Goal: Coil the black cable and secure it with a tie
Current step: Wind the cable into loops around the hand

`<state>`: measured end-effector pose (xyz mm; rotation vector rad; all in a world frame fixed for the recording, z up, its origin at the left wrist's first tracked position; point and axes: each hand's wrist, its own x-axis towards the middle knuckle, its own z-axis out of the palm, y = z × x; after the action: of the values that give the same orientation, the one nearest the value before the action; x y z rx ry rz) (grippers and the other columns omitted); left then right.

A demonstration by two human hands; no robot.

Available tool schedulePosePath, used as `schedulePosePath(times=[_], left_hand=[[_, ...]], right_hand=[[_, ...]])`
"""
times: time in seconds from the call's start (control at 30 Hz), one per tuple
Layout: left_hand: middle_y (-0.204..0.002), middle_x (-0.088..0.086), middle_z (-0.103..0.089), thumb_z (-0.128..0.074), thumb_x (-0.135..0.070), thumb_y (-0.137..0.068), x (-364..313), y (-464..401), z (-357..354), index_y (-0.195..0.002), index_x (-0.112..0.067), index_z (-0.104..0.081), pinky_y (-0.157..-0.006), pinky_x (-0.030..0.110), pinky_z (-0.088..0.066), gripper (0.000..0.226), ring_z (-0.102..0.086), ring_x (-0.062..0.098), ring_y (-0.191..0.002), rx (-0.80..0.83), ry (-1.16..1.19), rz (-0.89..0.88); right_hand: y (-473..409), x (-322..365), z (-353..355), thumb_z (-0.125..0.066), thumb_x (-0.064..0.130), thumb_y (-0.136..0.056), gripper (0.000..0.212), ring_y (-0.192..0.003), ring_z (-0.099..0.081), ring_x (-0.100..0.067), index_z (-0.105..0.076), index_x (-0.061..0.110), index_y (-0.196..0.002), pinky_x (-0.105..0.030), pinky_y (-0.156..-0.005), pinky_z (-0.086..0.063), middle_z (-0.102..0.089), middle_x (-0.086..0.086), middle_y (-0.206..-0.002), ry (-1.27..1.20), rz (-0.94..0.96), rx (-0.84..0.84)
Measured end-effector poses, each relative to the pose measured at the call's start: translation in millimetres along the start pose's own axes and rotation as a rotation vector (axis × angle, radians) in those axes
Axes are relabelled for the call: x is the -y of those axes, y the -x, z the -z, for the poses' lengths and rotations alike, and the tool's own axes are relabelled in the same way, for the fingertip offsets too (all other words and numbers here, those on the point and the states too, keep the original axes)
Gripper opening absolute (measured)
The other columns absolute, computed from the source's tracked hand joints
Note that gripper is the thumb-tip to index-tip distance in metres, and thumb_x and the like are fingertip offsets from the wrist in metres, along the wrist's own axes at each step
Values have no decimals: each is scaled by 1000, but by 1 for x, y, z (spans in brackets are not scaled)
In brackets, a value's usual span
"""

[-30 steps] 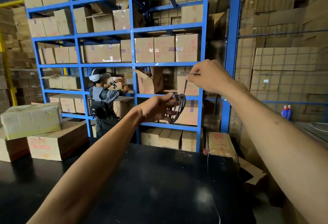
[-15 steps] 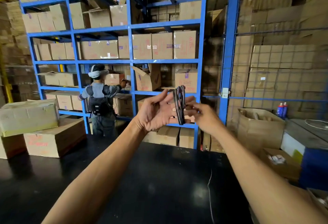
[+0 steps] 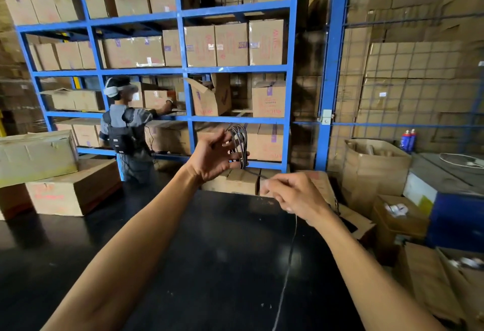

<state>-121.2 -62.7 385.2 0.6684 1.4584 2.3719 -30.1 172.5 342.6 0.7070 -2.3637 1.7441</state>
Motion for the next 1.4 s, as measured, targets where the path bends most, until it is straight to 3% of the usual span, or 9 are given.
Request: schedulePosePath(times=[0.13,0.3,0.5,0.67,0.83,1.0,1.2,1.33,1.4], left_hand=[[-86,1,-67,-41,-41,-102,19,-3,-1,-86,-18,-65,-88,46,-40,37,-50,32,-99,-67,22,46],[-110,9,-52,-58,-44,-92,31,-12,1,-104,-15,-61,-90,44,-40,32,-45,32,-106,-173,-102,79],[-94,-3,-60,-50,-44,-100,62,-11,19,-104,-22,-67,-79,37,-46,28,-57,16,-87,-192,-335,223],[-83,-1,-47,-51,-41,-100,79,1,-19,-78,-23,-49,-72,33,-43,28,-46,17,-78,100,-264,352],[-112,9,-60,-49,-36,-100,100,13,-45,-107,-11,-57,-89,43,-45,27,-62,25,-99,320,-59,459],[-150,23,-42,-36,-36,-106,103,29,-62,-152,4,-35,-118,62,-20,61,-20,51,-149,449,-83,552],[-166,28,-12,-33,-37,-106,84,29,-89,-156,2,-25,-121,65,-12,64,-12,52,-151,585,26,442],[-150,27,-36,-29,-35,-108,69,5,-94,-156,5,-20,-119,63,-15,63,-28,46,-141,563,76,308],[-147,25,-34,-29,-34,-108,64,-10,-90,-157,6,-14,-120,65,-4,64,-26,45,-139,510,80,250]], right_hand=[[-2,21,19,-70,28,-92,25,-38,-39,-8,-78,11,-76,-20,-35,-28,-53,2,-56,-92,-111,-14],[0,54,38,-74,28,-89,24,-37,-40,-6,-78,7,-80,-17,-33,-30,-57,2,-55,-92,-225,-132],[3,110,80,-74,30,-89,24,-37,-40,-6,-74,15,-69,-17,-31,-29,-57,5,-53,-263,-42,-263],[-26,124,100,-62,34,-92,28,-36,-38,-6,-74,15,-76,-19,-36,-28,-54,11,-49,-51,108,-458],[-64,96,122,-50,40,-98,43,-46,-47,1,-65,24,-62,-23,-51,-36,-55,14,-50,360,103,-668],[-68,31,126,-44,49,-104,44,-69,-57,-8,-69,17,-86,-26,-59,-39,-64,6,-77,513,-11,-628],[-45,-57,93,-52,44,-103,32,-78,-62,-19,-65,21,-83,-26,-62,-42,-68,-2,-84,447,-191,-547],[-27,-94,64,-58,27,-100,16,-95,-67,-26,-72,20,-96,-45,-88,-56,-74,-6,-101,425,-277,-420],[-11,-103,49,-57,36,-101,24,-91,-67,-18,-74,21,-92,-39,-83,-55,-74,1,-96,406,-246,-401]])
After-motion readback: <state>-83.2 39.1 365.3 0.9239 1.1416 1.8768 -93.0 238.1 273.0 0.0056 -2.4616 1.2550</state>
